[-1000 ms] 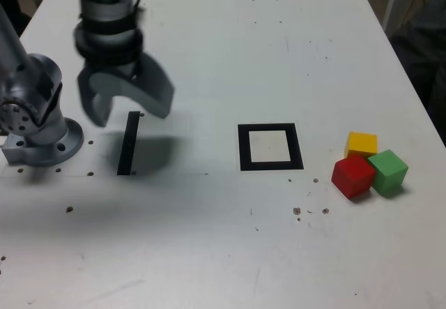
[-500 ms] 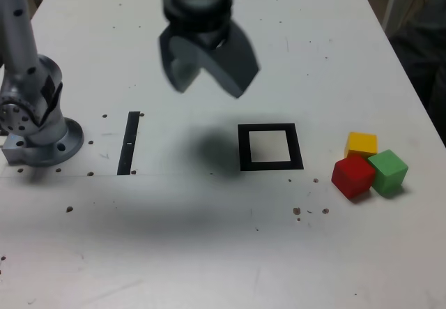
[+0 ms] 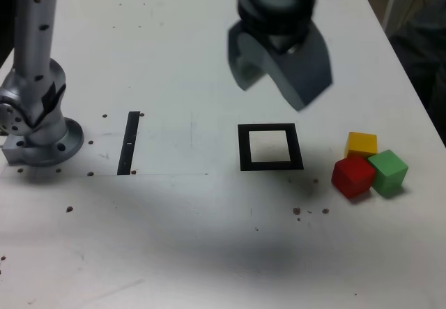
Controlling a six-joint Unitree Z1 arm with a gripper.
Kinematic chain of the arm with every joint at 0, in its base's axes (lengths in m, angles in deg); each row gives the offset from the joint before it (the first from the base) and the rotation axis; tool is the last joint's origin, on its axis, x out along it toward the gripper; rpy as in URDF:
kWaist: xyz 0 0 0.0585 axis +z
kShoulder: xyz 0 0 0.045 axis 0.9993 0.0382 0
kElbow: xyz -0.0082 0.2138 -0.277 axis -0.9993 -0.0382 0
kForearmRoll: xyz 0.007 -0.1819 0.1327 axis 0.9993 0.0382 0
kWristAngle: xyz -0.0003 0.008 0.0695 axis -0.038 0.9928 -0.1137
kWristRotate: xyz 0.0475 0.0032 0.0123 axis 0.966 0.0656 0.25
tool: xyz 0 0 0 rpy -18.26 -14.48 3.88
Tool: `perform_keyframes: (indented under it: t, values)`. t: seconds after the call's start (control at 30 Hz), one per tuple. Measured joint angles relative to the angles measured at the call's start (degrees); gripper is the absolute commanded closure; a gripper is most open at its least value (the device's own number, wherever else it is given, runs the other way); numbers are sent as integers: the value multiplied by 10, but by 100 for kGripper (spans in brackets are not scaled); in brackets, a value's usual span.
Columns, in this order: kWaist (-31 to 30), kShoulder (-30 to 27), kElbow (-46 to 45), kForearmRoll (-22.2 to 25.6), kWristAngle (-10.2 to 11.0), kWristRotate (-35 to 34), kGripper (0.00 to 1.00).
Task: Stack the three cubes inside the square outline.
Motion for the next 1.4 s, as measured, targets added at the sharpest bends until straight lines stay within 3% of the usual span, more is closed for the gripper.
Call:
perform_keyframes:
  t: [0.27,0.5,0.73,1.4]
  values:
    - [-34,91,135,59,12,5,4]
    - [-40,140,179,64,-32,25,6]
    - [-40,183,195,64,-38,34,8]
    - [-68,217,194,53,-47,20,17]
